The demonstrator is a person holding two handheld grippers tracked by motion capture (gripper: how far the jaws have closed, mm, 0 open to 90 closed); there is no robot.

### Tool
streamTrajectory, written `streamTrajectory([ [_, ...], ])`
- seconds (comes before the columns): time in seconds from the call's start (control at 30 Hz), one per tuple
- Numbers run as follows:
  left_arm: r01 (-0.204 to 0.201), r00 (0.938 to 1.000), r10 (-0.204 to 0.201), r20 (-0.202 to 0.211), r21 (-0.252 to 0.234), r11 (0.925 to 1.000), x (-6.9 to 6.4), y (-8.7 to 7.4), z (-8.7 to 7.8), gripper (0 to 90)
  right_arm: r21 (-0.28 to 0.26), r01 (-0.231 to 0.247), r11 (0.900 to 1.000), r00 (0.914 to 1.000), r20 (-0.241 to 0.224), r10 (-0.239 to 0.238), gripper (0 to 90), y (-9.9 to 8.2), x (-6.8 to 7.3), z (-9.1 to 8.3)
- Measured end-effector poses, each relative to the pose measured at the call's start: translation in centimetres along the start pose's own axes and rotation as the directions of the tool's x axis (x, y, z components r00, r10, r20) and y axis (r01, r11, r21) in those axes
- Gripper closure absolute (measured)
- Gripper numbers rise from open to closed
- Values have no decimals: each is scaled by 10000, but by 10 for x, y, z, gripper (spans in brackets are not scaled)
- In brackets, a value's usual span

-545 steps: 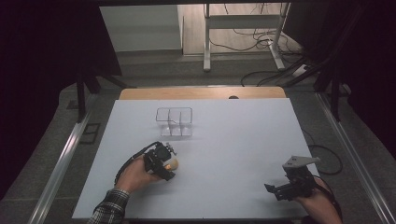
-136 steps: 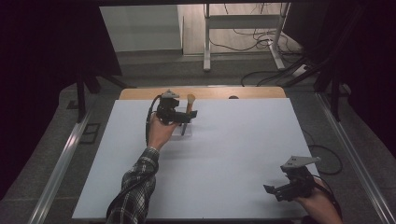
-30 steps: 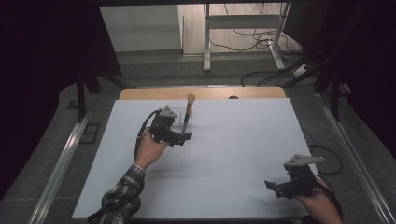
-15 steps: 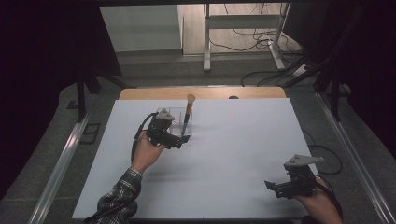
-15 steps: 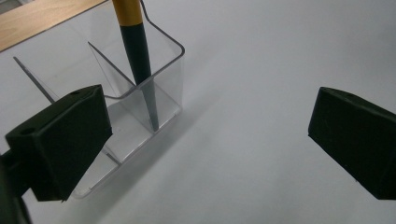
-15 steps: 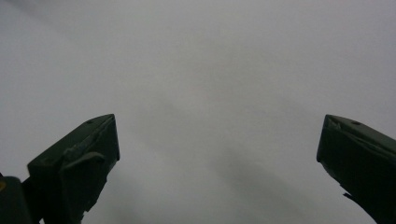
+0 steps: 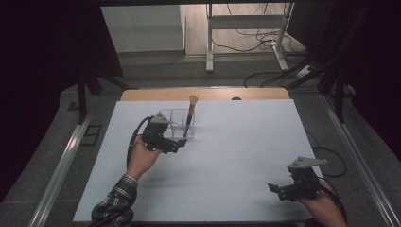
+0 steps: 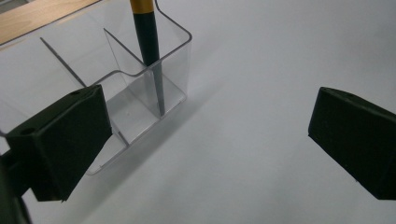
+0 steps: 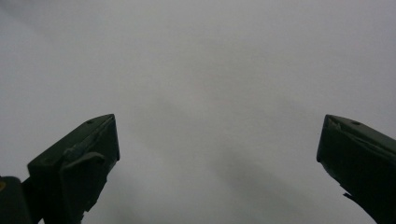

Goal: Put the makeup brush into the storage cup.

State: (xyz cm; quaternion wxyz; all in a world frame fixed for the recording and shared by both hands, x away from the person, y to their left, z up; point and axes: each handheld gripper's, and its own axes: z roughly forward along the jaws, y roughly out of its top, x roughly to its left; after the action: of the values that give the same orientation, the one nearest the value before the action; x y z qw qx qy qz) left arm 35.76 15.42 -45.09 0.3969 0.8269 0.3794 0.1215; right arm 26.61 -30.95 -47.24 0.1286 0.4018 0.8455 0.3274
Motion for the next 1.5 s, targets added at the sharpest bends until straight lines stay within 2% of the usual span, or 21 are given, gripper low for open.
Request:
streamTrajectory([
  [0.3, 33, 10000, -33, -6, -32, 10000, -4, -6, -5, 0, 18, -11, 10000, 10000, -26, 11, 0, 0, 0, 0],
  [1.1, -237, 9996, 239, 166, -119, 9996, -14, -18, -9, 0, 19, 129, 9999, 9999, -113, -129, 0, 0, 0, -1],
  [1.5, -37, 9999, 40, 142, -257, 9997, -15, -24, -19, 0, -19, 134, 9999, 9998, -135, -134, 0, 0, 0, -1],
])
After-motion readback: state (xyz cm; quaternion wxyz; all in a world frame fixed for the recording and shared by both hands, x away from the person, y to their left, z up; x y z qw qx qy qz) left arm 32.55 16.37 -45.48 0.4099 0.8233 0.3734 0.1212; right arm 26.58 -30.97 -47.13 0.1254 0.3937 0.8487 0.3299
